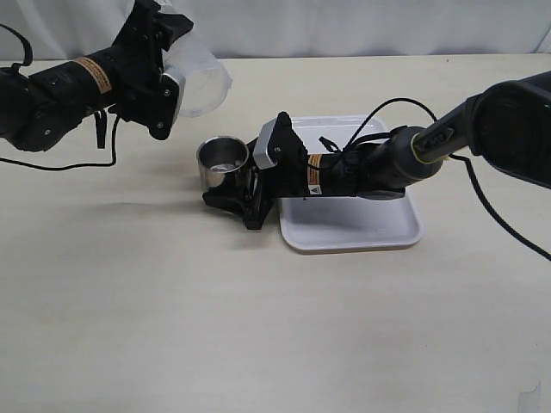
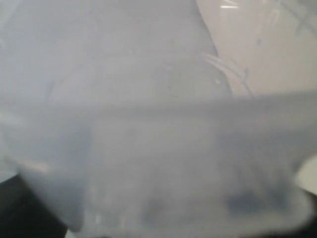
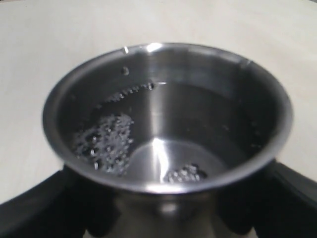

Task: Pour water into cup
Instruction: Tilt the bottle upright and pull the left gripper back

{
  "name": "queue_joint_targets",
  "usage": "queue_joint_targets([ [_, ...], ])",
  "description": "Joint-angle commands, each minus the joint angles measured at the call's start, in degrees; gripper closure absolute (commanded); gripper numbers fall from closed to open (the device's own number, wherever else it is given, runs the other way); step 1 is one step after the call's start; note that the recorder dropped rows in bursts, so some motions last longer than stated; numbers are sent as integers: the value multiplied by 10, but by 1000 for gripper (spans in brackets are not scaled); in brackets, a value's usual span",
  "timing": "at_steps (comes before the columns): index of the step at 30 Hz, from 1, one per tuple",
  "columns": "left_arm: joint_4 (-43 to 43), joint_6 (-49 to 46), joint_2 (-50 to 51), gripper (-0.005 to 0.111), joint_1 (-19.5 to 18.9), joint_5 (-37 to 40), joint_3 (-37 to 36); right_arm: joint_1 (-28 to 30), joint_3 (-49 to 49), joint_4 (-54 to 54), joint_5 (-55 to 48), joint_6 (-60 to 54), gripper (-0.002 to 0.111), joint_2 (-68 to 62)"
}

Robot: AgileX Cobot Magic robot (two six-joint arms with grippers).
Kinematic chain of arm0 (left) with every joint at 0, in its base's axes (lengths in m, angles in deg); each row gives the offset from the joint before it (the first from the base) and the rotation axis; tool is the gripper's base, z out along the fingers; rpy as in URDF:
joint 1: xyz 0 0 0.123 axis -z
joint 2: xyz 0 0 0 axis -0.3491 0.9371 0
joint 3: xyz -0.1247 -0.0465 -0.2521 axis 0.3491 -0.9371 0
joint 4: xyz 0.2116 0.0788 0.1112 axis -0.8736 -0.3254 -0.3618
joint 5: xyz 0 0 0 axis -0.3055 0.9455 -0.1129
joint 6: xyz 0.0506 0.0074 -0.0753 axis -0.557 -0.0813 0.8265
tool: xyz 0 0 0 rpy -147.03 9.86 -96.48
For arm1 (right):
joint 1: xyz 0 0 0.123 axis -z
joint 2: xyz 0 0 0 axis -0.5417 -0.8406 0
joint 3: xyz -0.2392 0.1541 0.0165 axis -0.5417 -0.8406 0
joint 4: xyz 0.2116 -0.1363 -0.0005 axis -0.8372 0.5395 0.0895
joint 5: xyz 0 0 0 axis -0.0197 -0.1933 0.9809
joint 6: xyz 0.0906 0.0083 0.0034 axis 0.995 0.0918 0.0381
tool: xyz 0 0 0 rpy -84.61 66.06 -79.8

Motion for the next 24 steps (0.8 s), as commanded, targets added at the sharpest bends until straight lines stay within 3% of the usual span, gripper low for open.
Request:
queue_joint_targets([
  [1,6,75,-7,107,5,-2,-3,0,0,17,-18,5,104,-3],
  [5,6,259,-7,107,5,9,-3,0,0,17,-18,5,104,-3],
  [7,6,399,-7,107,5,13,-3,0,0,17,-18,5,104,-3],
  [10,86,557,-7,107,4,13,-3,0,0,17,-18,5,104,-3],
  [13,163,633,-7,107,4,14,1,0,0,17,-18,5,104,-3],
  [24,152,965,-3,107,-66,12,15,0,0,17,-18,5,104,-3],
])
